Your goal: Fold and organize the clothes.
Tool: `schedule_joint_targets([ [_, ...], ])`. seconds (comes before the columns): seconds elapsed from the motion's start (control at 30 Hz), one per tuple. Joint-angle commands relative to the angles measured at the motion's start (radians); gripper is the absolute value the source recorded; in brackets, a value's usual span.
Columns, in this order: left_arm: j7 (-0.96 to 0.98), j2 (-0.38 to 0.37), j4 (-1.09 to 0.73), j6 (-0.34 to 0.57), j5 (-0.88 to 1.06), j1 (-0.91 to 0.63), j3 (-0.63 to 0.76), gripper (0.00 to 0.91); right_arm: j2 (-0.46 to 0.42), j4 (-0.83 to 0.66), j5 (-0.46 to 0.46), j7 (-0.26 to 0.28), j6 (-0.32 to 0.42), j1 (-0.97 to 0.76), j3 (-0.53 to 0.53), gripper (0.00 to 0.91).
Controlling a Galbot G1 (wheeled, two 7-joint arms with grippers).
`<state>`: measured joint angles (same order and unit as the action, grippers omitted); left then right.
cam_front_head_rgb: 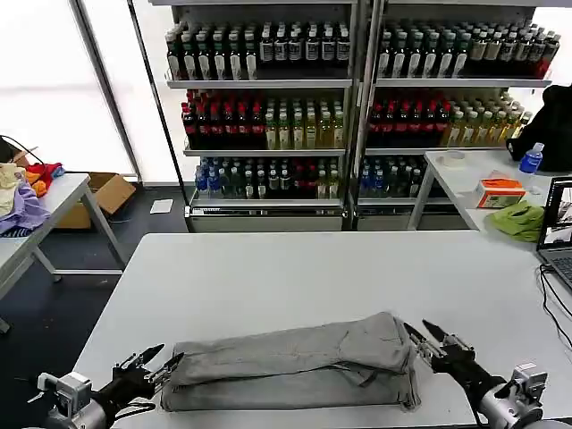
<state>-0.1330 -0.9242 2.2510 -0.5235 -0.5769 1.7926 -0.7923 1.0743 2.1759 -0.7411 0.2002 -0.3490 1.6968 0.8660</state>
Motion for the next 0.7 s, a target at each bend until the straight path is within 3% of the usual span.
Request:
schedule_joint_targets([
  [0.03,0.099,-0.159,0.012,0.143,0.112,0.072,0.114,0.907,0.087,-0.08,0.067,0.118,0.274,0.02,0.073,0.907],
  [0.2,0.138,-0.268,-0.05,0.233,0.244,0.059,0.2,0.907,0.114,-0.125,0.104,0.129,0.317,0.021,0.077,0.907],
  [0.57,0.187,-0.335,-0.115,0.189,0.248,-0.025,0.216,0.907,0.116,-0.117,0.099,0.122,0.315,0.034,0.056,0.907],
  [0.6,0.192,-0.341,-0.12,0.183,0.249,-0.034,0.215,0.846,0.116,-0.115,0.096,0.121,0.315,0.036,0.055,0.907],
  [0.67,0.19,-0.349,-0.124,0.183,0.247,-0.038,0.217,0.433,0.116,-0.116,0.095,0.121,0.315,0.037,0.055,0.907],
  [0.7,0.188,-0.355,-0.126,0.183,0.24,-0.037,0.22,0.343,0.116,-0.117,0.091,0.118,0.316,0.038,0.055,0.907],
])
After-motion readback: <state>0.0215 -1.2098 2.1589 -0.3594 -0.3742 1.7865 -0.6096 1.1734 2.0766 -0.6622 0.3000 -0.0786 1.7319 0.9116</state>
